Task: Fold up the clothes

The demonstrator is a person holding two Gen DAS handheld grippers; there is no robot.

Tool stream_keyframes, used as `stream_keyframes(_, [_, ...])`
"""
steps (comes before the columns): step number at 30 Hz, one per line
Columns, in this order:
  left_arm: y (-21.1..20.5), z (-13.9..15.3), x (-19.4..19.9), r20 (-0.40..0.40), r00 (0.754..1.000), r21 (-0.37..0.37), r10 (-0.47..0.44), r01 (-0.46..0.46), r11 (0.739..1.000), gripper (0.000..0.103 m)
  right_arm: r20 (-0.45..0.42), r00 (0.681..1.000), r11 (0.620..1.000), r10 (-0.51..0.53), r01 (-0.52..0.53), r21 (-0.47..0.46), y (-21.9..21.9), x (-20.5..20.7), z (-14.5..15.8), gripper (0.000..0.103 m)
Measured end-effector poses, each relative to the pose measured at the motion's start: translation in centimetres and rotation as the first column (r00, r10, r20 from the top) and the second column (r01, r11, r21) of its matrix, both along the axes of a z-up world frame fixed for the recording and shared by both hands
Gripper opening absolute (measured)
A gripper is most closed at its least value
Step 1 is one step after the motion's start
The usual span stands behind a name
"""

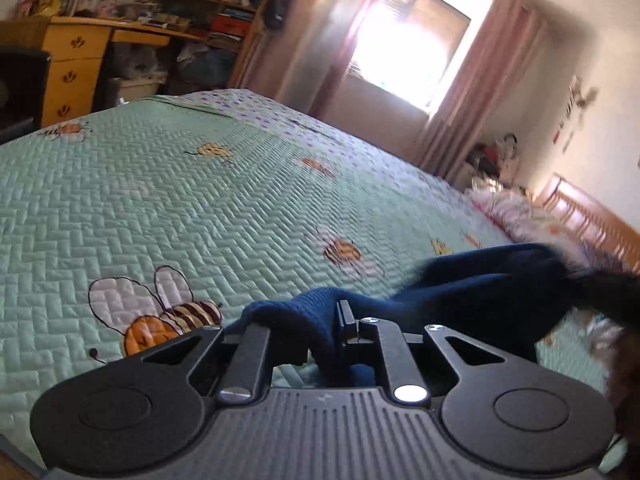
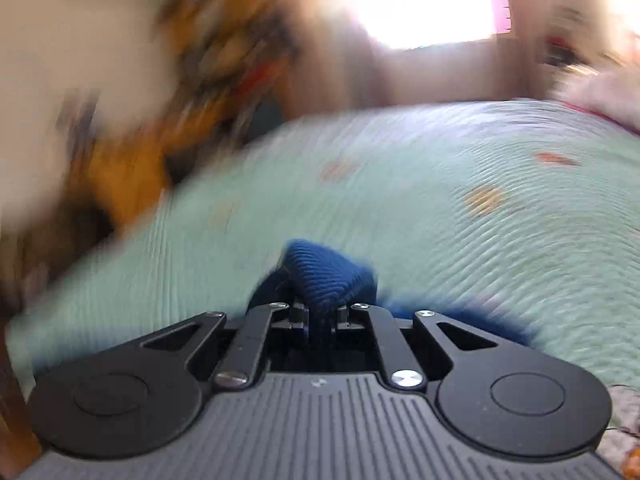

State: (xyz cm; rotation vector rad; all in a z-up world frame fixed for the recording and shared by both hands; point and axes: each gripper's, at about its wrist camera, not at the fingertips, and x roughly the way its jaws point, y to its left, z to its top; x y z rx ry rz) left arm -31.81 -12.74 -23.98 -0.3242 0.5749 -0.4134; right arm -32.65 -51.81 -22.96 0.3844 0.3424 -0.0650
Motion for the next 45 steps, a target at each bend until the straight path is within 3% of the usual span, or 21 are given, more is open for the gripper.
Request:
stream_keyframes(2, [0.1, -0.1, 0.1, 0.003, 1.0, -0.005, 0.004, -0.004, 1.0, 0.014, 0.114, 0.979, 0.986, -0.168, 0.169, 0.003, -4.1, -3.9, 3.2, 0.009])
stream_keyframes(5, [-0.7, -0.6, 0.0, 0.003, 1.0, -0.012, -0.01, 0.01, 1.0, 0.014, 0.156, 0.931, 0.942, -0.329, 0.335, -0.016, -8.3, -9.0, 5.0, 0.009])
stream_keyframes(13, [-1.7, 0.4, -1.4, 0.042, 0.997, 0.001, -0.065, 0.065, 0.998, 0.014, -0.006, 0.881, 0.879, -0.474, 0.473, 0.065, -10.1, -15.1, -0.5, 0.019])
stream_keyframes(15, [-1.5, 1.4, -1.9, 0.072, 0.996, 0.029, -0.061, 0.059, 0.998, 0.014, -0.049, 0.867, 0.862, -0.496, 0.498, 0.09, -10.3, -16.4, -2.0, 0.019])
stream_keyframes(18, [-0.3, 2.5, -2.6, 0.092, 0.995, 0.009, -0.028, 0.028, 1.0, 0.015, -0.082, 0.852, 0.845, -0.517, 0.523, 0.109, -10.6, -18.0, -3.3, 0.025])
stream_keyframes(22, [0.4, 3.0, -3.0, 0.091, 0.996, -0.013, -0.005, 0.006, 1.0, 0.015, -0.002, 0.902, 0.902, -0.431, 0.431, 0.018, -8.7, -17.8, -0.7, 0.041])
stream_keyframes(23, [0.1, 2.9, -2.9, 0.082, 0.997, -0.001, -0.003, 0.003, 1.0, 0.014, -0.015, 0.919, 0.919, -0.393, 0.393, -0.023, -7.9, -17.4, -0.3, 0.057])
stream_keyframes(24, [-0.2, 2.7, -2.9, 0.071, 0.997, 0.013, -0.001, 0.0, 1.0, 0.017, -0.049, 0.936, 0.936, -0.348, 0.344, -0.073, -6.9, -16.9, -0.2, 0.081])
stream_keyframes(25, [-0.5, 2.4, -2.9, 0.056, 0.998, 0.038, -0.001, -0.001, 0.999, 0.018, -0.125, 0.948, 0.953, -0.293, 0.28, -0.113, -6.1, -16.0, -0.2, 0.089])
stream_keyframes(26, [-0.6, 2.2, -3.0, 0.053, 0.999, 0.054, 0.002, -0.005, 0.999, 0.018, -0.239, 0.941, 0.968, -0.238, 0.211, -0.134, -5.3, -14.8, -0.9, 0.086])
stream_keyframes(27, [-0.6, 2.2, -3.3, 0.062, 0.998, 0.064, 0.005, -0.009, 0.998, 0.018, -0.3, 0.928, 0.973, -0.22, 0.187, -0.137, -4.7, -14.3, -1.6, 0.076])
stream_keyframes(29, [-0.1, 2.6, -4.2, 0.099, 0.995, 0.069, 0.035, -0.042, 0.997, 0.021, -0.282, 0.935, 0.976, -0.215, 0.193, -0.104, -4.0, -15.4, -2.0, 0.074])
stream_keyframes(31, [0.6, 3.6, -5.0, 0.151, 0.984, 0.078, 0.098, -0.111, 0.991, 0.045, -0.207, 0.969, 0.991, -0.135, 0.135, -0.016, -3.4, -16.5, -1.8, 0.075])
stream_keyframes(33, [1.0, 5.0, -5.9, 0.228, 0.967, 0.084, 0.113, -0.135, 0.987, 0.062, -0.156, 0.988, 0.999, -0.007, 0.014, 0.041, -2.3, -16.5, -1.5, 0.075])
stream_keyframes(35, [0.4, 5.9, -6.5, 0.273, 0.96, 0.101, 0.063, -0.094, 0.99, 0.078, -0.161, 0.983, 0.996, 0.088, -0.091, -0.01, 0.0, -15.5, -1.8, 0.075])
stream_keyframes(37, [-1.3, 6.0, -7.0, 0.29, 0.957, 0.157, -0.024, -0.023, 0.987, 0.09, -0.19, 0.975, 0.978, 0.118, -0.147, -0.149, 2.6, -14.3, -2.3, 0.075])
stream_keyframes(39, [-4.1, 5.2, -7.7, 0.289, 0.945, 0.247, -0.152, 0.08, 0.966, 0.09, -0.209, 0.971, 0.918, 0.118, -0.187, -0.348, 5.2, -13.1, -3.1, 0.075])
stream_keyframes(41, [-7.4, 3.9, -8.6, 0.268, 0.914, 0.365, -0.306, 0.198, 0.91, 0.091, -0.213, 0.972, 0.814, 0.097, -0.201, -0.544, 7.7, -12.3, -4.0, 0.076])
stream_keyframes(43, [-10.9, 2.0, -9.7, 0.235, 0.851, 0.498, -0.469, 0.309, 0.81, 0.092, -0.257, 0.959, 0.697, 0.115, -0.262, -0.668, 8.7, -11.0, -5.4, 0.077])
stream_keyframes(45, [-14.3, 0.1, -10.7, 0.206, 0.785, 0.617, -0.585, 0.36, 0.7, 0.092, -0.32, 0.938, 0.605, 0.136, -0.334, -0.723, 8.0, -9.6, -6.9, 0.077])
